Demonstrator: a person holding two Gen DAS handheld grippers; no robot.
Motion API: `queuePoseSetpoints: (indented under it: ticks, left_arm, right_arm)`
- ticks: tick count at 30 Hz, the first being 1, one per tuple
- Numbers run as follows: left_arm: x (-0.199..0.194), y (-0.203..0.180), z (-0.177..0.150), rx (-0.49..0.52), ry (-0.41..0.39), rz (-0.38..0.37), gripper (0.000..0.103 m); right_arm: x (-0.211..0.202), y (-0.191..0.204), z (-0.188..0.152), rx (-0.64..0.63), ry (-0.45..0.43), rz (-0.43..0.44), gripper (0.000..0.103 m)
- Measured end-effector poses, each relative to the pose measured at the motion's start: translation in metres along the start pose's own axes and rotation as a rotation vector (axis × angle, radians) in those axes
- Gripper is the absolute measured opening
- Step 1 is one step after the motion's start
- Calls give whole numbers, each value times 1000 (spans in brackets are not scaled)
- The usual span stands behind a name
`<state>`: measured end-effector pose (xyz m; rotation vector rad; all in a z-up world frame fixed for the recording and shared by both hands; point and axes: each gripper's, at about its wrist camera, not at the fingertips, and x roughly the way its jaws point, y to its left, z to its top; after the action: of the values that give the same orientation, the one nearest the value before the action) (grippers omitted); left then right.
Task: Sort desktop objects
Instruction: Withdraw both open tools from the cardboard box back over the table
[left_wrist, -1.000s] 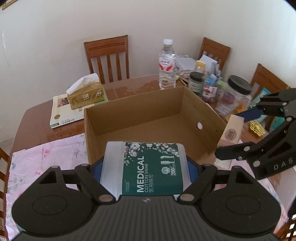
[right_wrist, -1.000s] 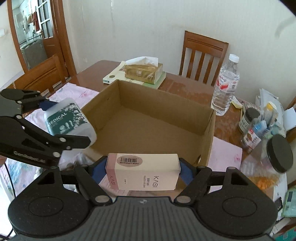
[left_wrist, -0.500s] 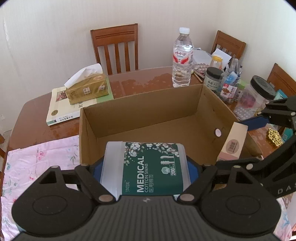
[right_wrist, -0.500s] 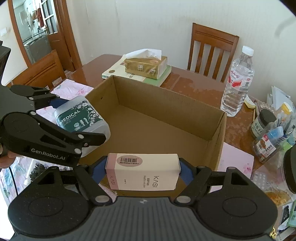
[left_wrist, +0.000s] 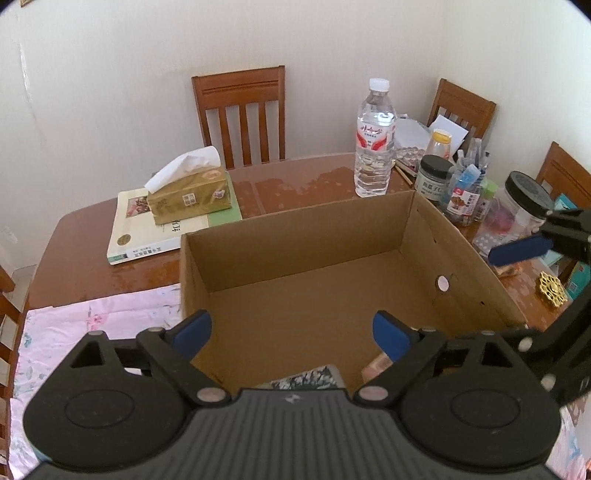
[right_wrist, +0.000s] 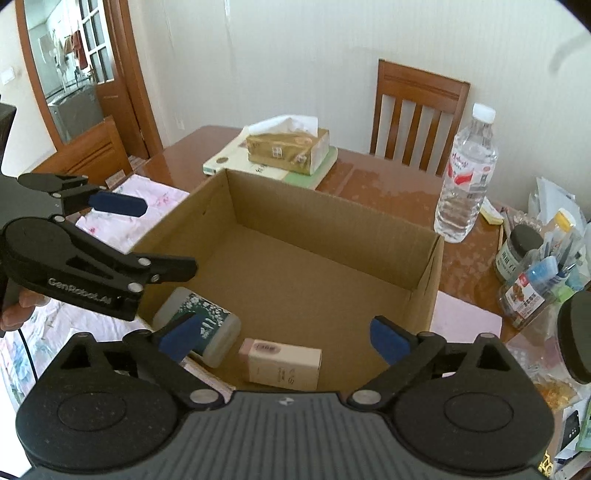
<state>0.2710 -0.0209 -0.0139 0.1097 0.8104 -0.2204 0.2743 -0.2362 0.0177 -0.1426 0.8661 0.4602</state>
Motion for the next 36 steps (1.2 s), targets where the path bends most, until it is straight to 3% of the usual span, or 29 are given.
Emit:
queuePoseSetpoints:
  ticks: [5, 17, 29, 36]
  left_arm:
    - [-18, 11, -13, 19, 46, -7, 96]
    - [-64, 34, -72, 85, 42, -24, 96]
    - [-86, 52, -134, 84, 47, 18, 96]
    - [-84, 51, -153, 71, 77, -10, 96]
  right_arm:
    - [-16, 15, -4, 5, -28, 1, 103]
    - [-40, 77, -35, 33, -14, -48, 103]
    - [-51, 127, -86, 138, 3, -192, 103]
    - [-58, 143, -120, 215, 32, -278, 103]
